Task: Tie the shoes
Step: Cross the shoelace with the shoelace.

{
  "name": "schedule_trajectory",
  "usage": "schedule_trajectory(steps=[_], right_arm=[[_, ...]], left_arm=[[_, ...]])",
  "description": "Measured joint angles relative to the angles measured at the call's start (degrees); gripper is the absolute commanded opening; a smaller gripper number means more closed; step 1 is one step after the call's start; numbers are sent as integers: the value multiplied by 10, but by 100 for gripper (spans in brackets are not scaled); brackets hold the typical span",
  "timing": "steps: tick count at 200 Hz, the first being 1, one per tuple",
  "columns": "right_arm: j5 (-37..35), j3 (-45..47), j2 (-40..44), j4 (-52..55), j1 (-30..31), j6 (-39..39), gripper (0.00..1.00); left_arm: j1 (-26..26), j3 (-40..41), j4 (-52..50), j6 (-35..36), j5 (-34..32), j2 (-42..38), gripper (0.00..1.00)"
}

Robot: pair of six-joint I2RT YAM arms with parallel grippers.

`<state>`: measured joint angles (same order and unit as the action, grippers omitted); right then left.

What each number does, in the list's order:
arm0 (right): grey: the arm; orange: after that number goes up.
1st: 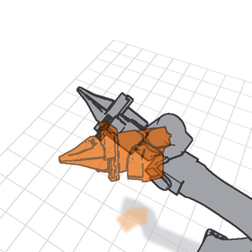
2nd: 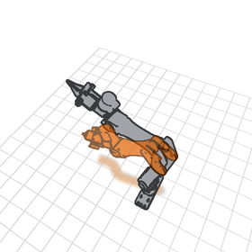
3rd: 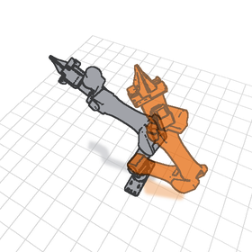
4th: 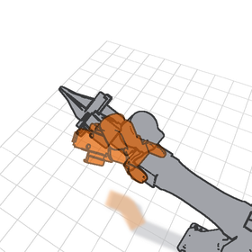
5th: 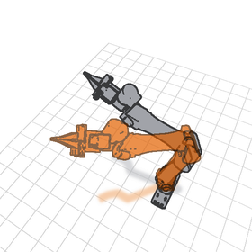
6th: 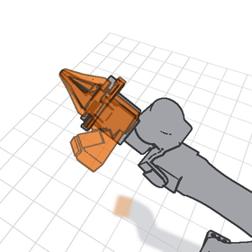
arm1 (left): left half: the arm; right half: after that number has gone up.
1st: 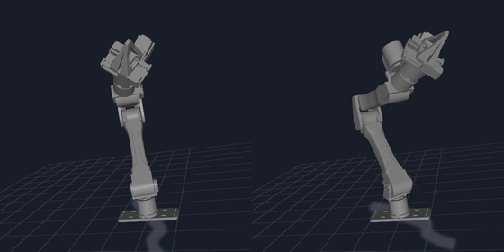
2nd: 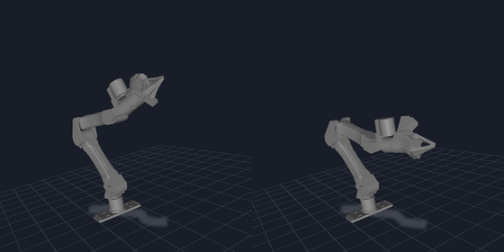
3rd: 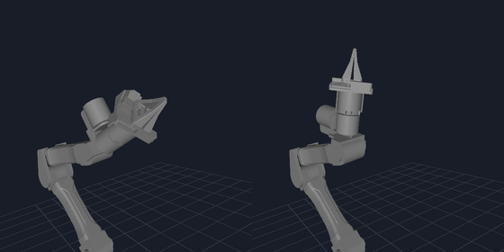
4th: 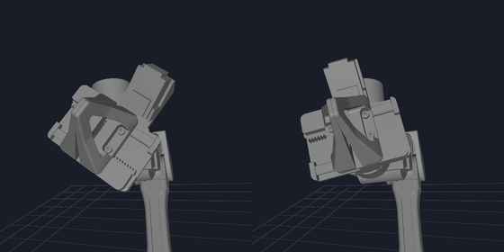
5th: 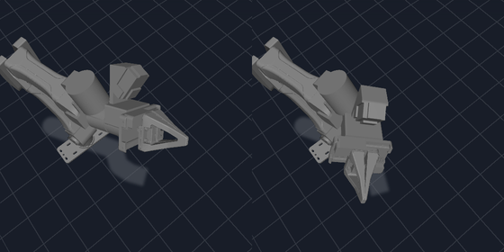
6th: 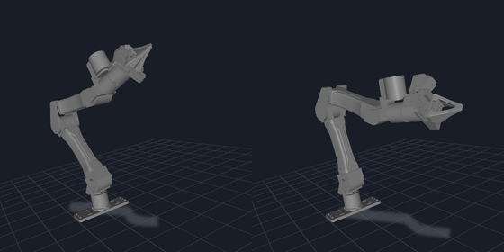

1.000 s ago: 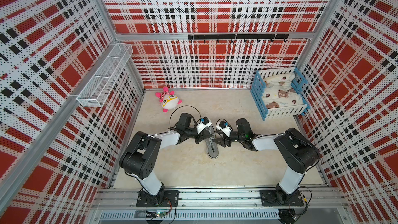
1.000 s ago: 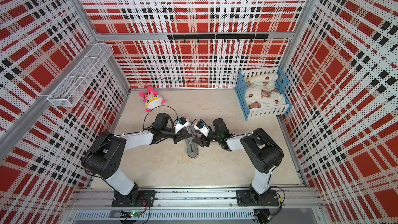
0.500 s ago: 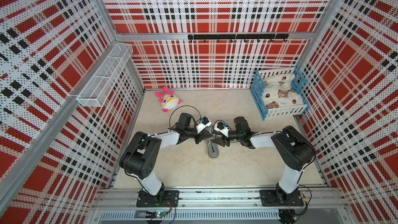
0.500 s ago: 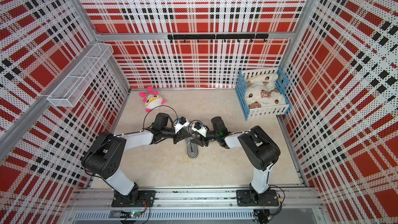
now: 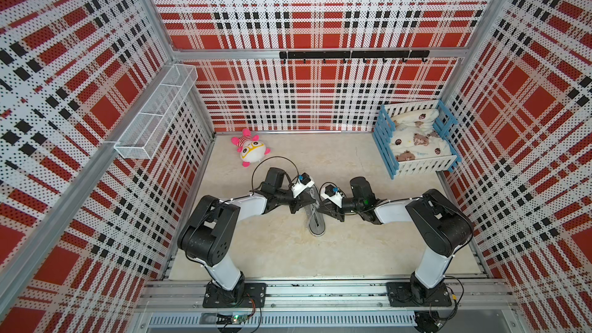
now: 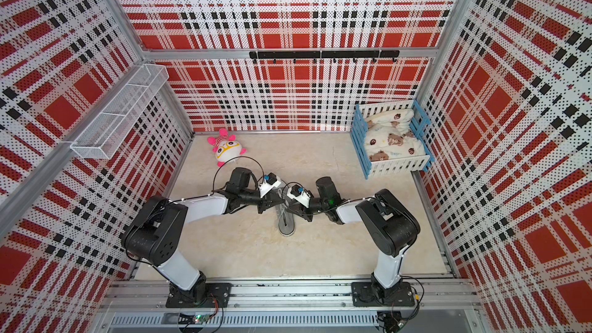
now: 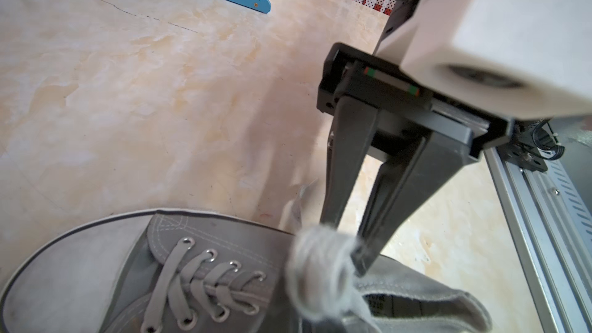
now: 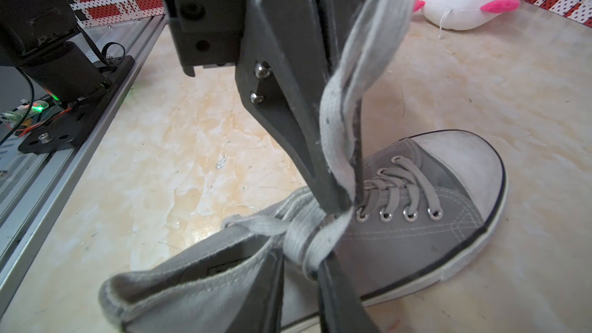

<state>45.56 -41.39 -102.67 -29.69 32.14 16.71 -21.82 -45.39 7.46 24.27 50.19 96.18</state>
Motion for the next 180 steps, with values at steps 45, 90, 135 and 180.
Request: schedule_trajectory(steps=[45, 90, 135, 180], right_arm=[[-12, 4, 0, -36, 0, -27, 9], [-59, 6, 0, -48, 5, -55, 0], [-161, 23, 0, -66, 40, -103, 0], [-297, 33, 3, -105, 78, -179, 0]], left_arm=[[0, 0, 0, 0, 0, 0, 0], [0, 0, 1, -5, 0, 0, 0], [-5, 0, 4, -13, -1, 0, 0], [-5, 0, 10, -24, -2, 0, 0]])
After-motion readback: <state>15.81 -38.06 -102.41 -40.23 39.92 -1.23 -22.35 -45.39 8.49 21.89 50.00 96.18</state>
